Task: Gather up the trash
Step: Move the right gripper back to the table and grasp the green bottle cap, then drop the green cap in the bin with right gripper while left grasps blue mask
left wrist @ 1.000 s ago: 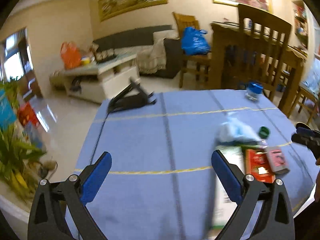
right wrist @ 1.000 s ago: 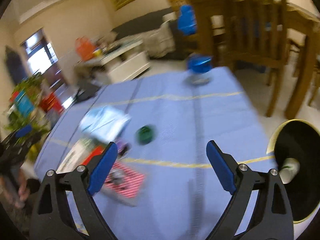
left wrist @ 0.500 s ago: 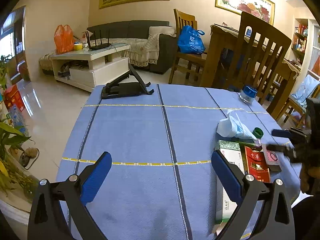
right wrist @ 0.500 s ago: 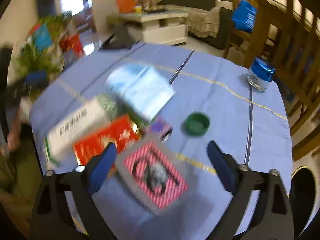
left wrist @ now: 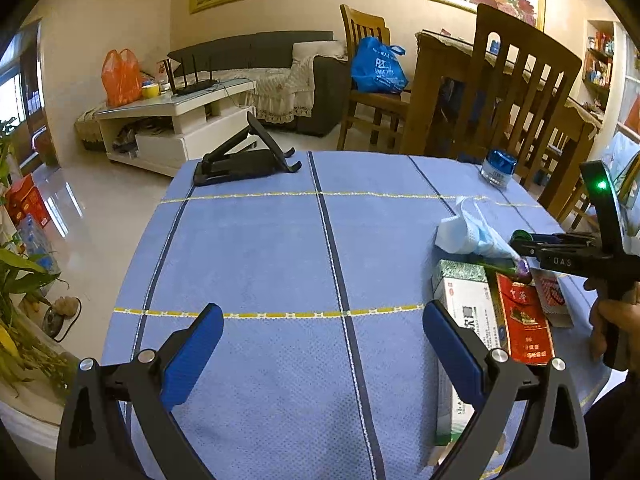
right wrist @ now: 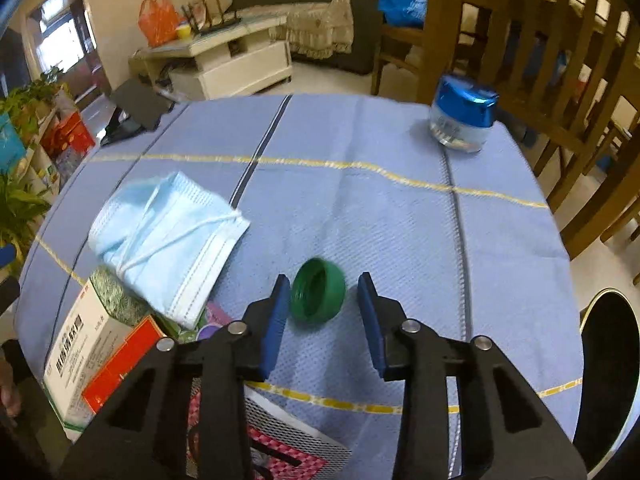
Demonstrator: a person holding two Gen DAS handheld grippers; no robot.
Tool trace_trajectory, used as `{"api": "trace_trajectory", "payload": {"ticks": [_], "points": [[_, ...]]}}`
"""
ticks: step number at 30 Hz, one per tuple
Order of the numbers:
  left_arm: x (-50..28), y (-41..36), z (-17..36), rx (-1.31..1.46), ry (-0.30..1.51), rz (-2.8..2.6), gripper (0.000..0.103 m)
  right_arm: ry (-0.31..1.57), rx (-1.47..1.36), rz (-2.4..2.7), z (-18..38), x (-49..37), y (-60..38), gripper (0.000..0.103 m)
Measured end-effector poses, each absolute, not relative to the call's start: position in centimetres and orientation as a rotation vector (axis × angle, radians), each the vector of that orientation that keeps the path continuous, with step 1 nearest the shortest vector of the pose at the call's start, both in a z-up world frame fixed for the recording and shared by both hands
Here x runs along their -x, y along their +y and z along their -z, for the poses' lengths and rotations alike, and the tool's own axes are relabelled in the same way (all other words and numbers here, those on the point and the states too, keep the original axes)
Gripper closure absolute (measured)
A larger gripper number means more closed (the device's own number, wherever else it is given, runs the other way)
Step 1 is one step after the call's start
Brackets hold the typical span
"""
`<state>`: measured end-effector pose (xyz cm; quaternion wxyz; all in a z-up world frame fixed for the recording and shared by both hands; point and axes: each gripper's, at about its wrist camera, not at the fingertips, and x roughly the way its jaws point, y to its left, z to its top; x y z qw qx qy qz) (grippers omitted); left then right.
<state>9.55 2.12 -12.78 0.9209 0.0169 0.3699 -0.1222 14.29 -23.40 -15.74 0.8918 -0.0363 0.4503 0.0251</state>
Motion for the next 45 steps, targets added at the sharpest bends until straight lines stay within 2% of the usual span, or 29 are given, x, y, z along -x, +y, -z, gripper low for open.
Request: {"api": "trace_trajectory", "payload": {"ticks": [6, 11, 15, 20, 22, 23, 24, 25, 26, 29, 37, 45], "points": [[-10.0, 1.4, 13.1, -0.036, 0.774, 0.257, 0.007, 0.908, 0.086, -0.071, 15.2, -13.4, -23.1, 0.071], [-11.3, -0.2, 11.3, 0.008, 0.756, 0.325, 0.007, 0.837, 0.0, -0.069, 13.4, -11.5, -25.4, 0.071], [-13.8, -4.9, 10.2, -0.008, 0.777, 0.418, 0.007, 0.753, -0.187, -0.091, 11.2, -9.2, -29.6, 0.071], [-17.4, -10.1, 12.1, -0.042, 0.876, 0.472, 0.007, 0.722, -0.273, -0.079, 10.7, -7.7, -32.7, 0.07], [-18.4, -11.3, 12.8, -0.04, 0.922, 0.469, 0.016, 0.718, -0.278, -0.077, 10.6, -7.3, -33.4, 0.07], [-18.8, -11.8, 13.1, -0.038, 0.944, 0.478, 0.041, 0.717, -0.273, -0.075, 10.5, -7.1, -33.5, 0.07], [-19.2, -12.2, 13.5, -0.035, 0.981, 0.487, 0.075, 0.714, -0.27, -0.074, 10.4, -7.0, -33.7, 0.07], [-19.5, -12.4, 13.8, -0.03, 1.009, 0.494, 0.092, 0.709, -0.271, -0.075, 10.4, -6.9, -33.8, 0.07], [-19.4, -12.4, 13.9, -0.027, 1.018, 0.487, 0.098, 0.705, -0.274, -0.076, 10.4, -6.8, -33.9, 0.07], [-18.7, -11.8, 13.1, -0.03, 0.986, 0.447, 0.099, 0.682, -0.287, -0.078, 9.8, -6.4, -34.3, 0.07], [-15.4, -9.8, 6.3, 0.001, 0.787, 0.37, 0.099, 0.628, -0.303, -0.047, 8.7, -5.4, -35.8, 0.07], [-12.9, -15.6, 5.7, -0.058, 0.782, 0.491, 0.099, 0.64, -0.351, 0.219, 9.5, -2.5, -44.1, 0.071]]}}
